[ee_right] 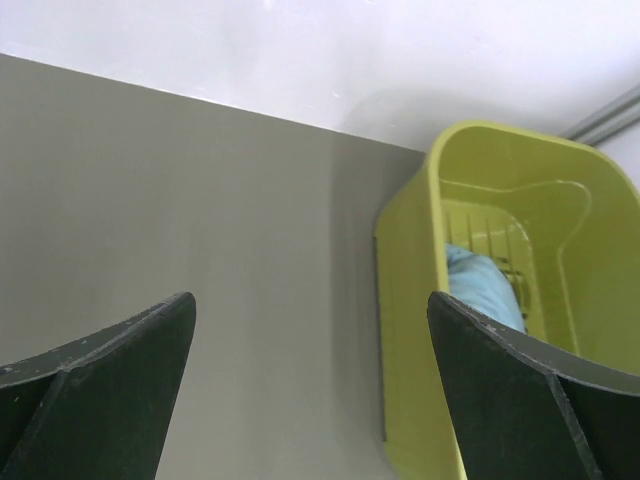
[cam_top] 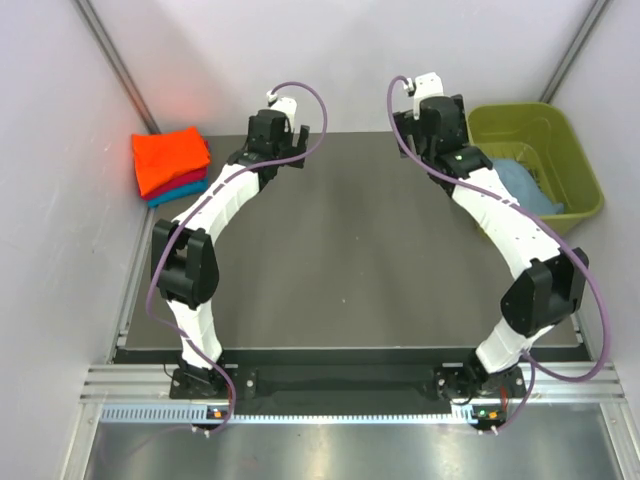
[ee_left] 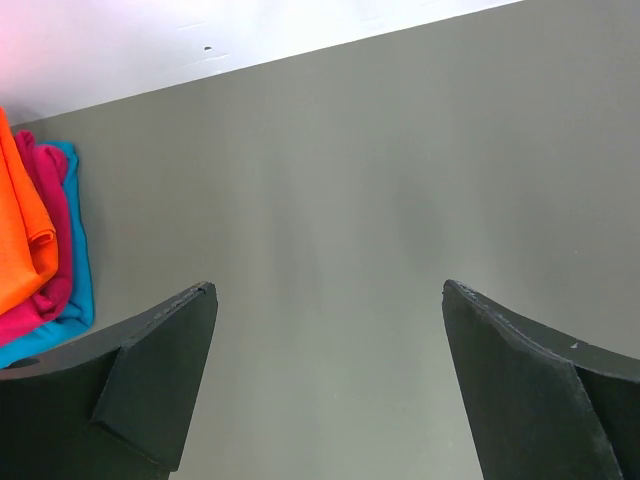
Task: Fold and stack the t-shirts
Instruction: Grab the tshirt from the pile
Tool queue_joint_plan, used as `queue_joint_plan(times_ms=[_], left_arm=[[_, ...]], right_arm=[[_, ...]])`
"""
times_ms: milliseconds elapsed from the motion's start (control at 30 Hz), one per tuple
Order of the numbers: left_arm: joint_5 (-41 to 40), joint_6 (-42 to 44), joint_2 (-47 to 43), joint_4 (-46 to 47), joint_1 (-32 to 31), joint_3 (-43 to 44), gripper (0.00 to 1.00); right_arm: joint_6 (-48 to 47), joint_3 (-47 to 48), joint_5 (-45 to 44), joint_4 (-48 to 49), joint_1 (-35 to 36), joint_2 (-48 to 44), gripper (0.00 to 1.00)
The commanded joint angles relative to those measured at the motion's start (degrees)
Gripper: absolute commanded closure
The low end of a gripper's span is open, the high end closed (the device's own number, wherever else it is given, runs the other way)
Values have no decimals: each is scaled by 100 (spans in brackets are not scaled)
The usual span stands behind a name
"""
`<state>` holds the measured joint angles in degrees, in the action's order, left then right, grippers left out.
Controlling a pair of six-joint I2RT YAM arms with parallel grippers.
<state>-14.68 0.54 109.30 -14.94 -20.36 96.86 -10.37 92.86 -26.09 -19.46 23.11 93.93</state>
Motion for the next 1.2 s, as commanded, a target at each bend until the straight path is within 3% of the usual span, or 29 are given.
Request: queue_joint_plan(times_ms=[0, 67, 133, 267, 500, 667, 767, 1033, 1133, 1167], left_arm=[[-27, -18, 4, 114, -3, 254, 1], [-79, -27, 22, 97, -3, 289, 1], [-79, -18, 39, -96, -12, 325, 1], [299, 192, 75, -817, -21, 607, 1], [325, 219, -216, -782, -21, 88, 1], [97, 386, -181, -677, -21, -62, 1], [18, 447, -128, -633, -21, -18, 1], [0, 421, -93, -738, -21, 17, 2], [-9, 377, -145, -747, -21, -9, 2], [9, 386, -154, -756, -21, -9, 2]], right_arm=[[-375, 407, -362, 73, -44, 291, 0], [-1050, 444, -353, 458, -96, 336, 0], [-1029, 626, -468, 751, -419, 459, 0], [444, 1944, 471, -301, -1518, 1038, 0], [808, 2500, 998, -1233, -2838, 1917, 1], [941, 1826, 2324, -1762, -3190, 2076, 12], [932, 1526, 2869, -1964, -3190, 2164, 13], [888, 1050, 2811, -1921, -3330, 2437, 14], [835, 1155, 2784, -1903, -3427, 2569, 26], [818, 1199, 2837, -1895, -3445, 2595, 54]])
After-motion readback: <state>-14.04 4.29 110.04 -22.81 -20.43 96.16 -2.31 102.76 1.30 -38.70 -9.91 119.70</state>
